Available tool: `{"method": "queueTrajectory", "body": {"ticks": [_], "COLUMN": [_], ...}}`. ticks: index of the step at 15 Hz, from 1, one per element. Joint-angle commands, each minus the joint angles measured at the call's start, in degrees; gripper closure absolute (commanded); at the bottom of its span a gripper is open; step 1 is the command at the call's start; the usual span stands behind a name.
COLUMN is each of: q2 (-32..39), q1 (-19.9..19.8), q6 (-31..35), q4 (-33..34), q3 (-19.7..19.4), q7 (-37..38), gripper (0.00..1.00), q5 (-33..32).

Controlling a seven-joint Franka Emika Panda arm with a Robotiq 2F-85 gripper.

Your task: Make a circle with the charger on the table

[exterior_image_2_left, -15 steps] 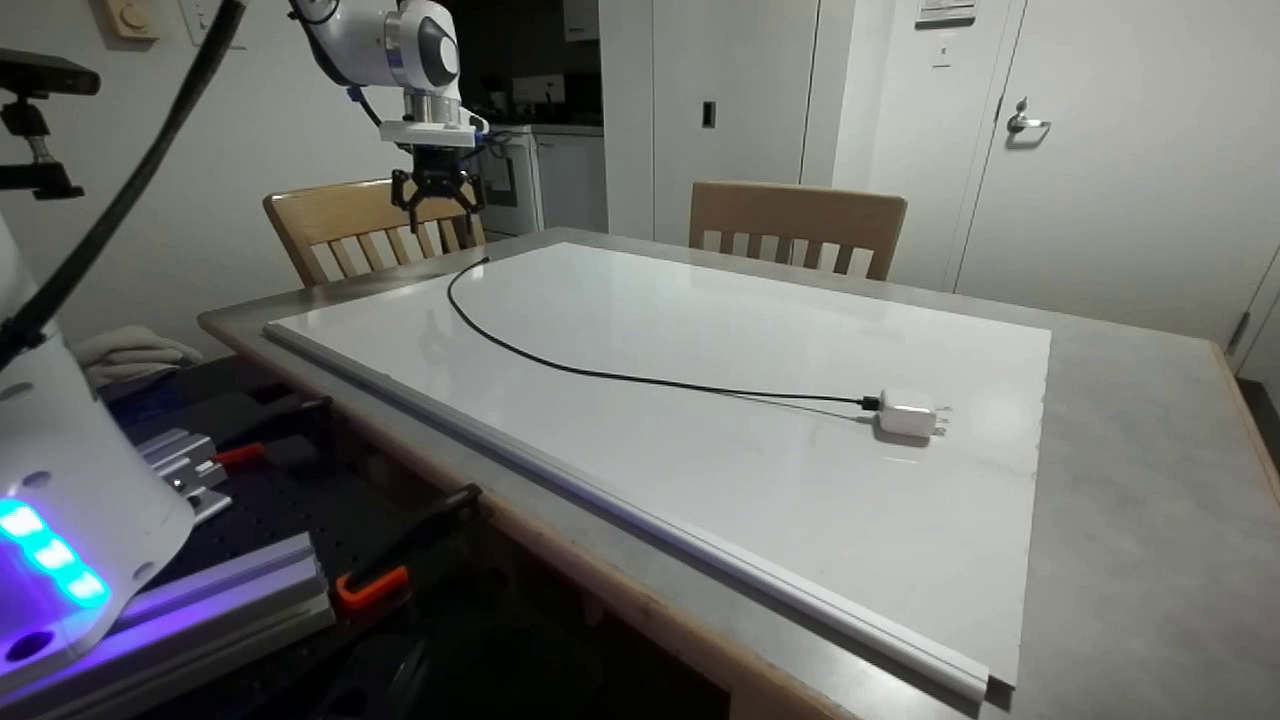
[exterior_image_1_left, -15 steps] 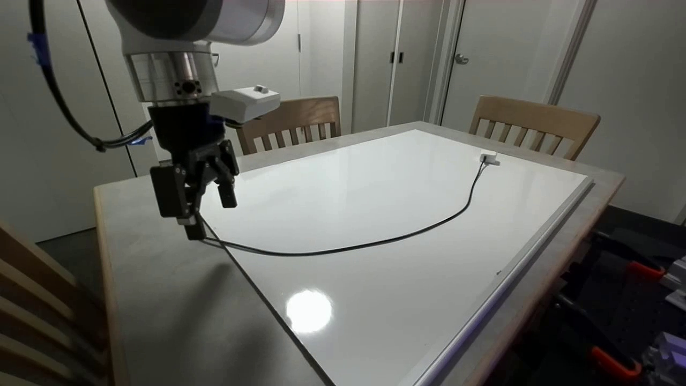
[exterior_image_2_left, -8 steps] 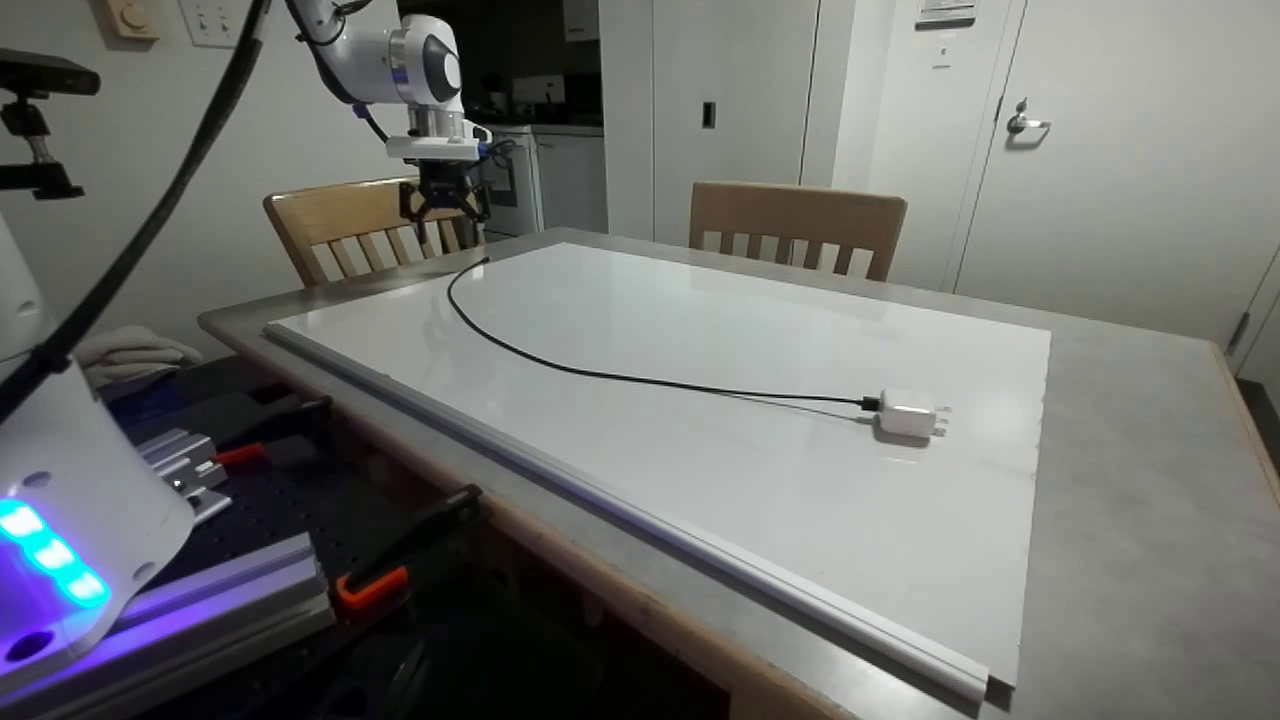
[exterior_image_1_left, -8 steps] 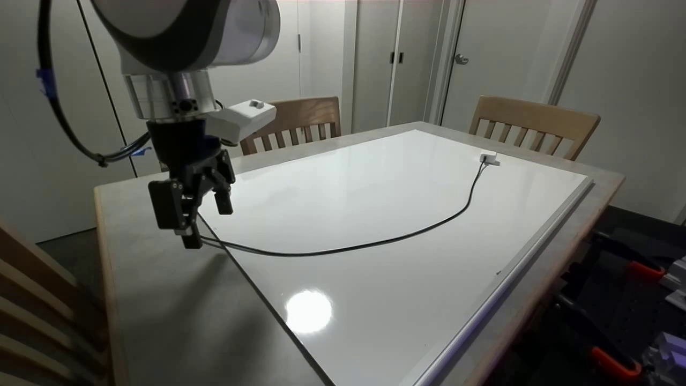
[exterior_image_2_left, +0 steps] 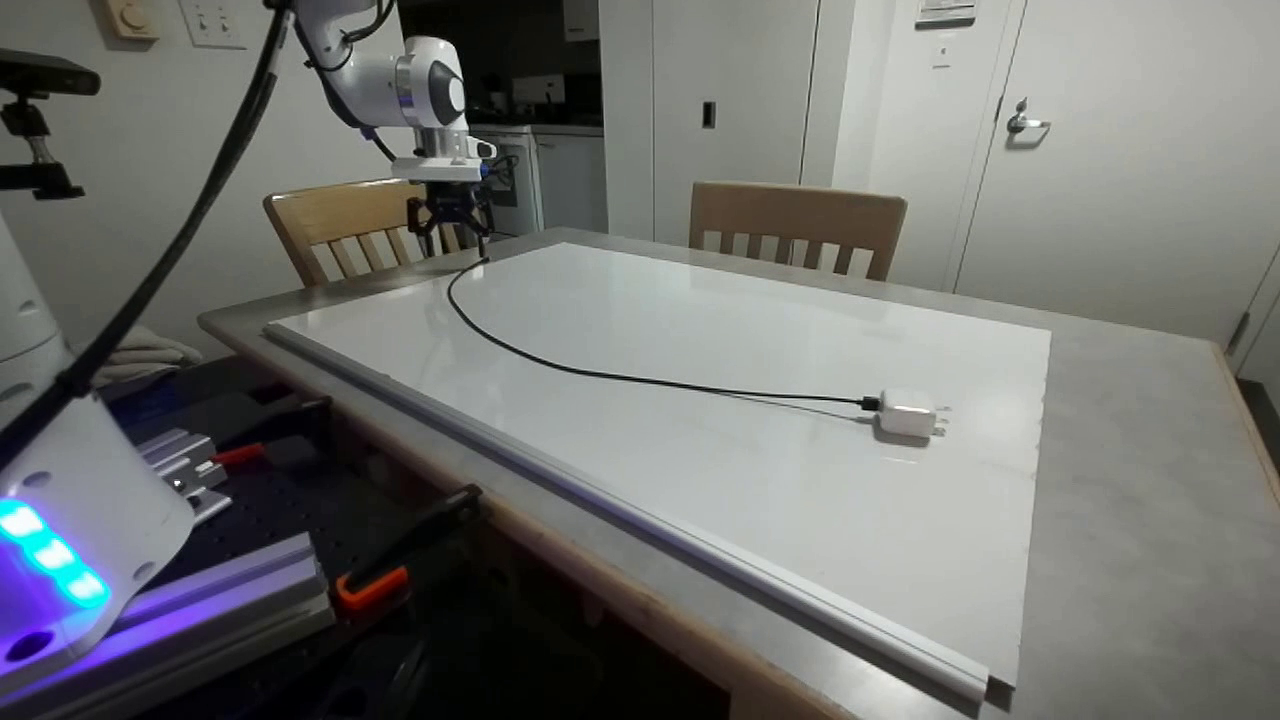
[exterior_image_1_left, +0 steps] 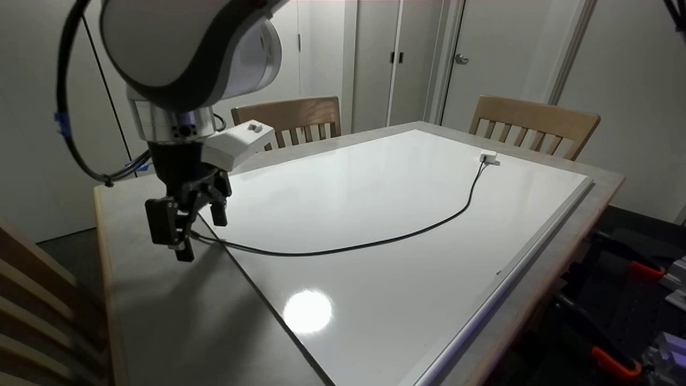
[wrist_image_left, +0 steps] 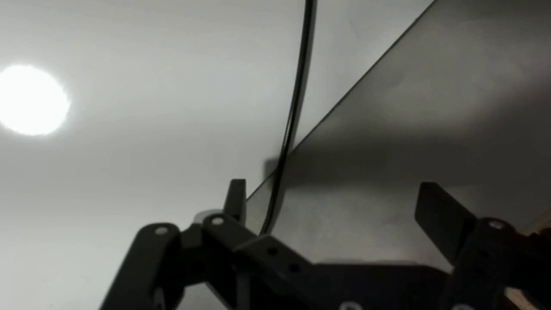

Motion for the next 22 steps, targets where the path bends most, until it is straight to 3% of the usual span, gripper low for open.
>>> {"method": "queueTrajectory", "body": {"ticks": [1,11,13,22], "q2": [1.25,3.38,3.77,4.93], "q1": [0.34,0.51,0.27,0.28], "q6": [3.52,6.00,6.48,6.56], "q4": [0.75,3.95,4.10,5.48], "q3": [-1.06,-1.58,-1.29,-1.24], "q7": [1.31,-0.13,0.09,0.09], "gripper": [0.00,0.00,0.09,0.30], "q5": [-0.67,-0.03,-0.18,-0.16]}}
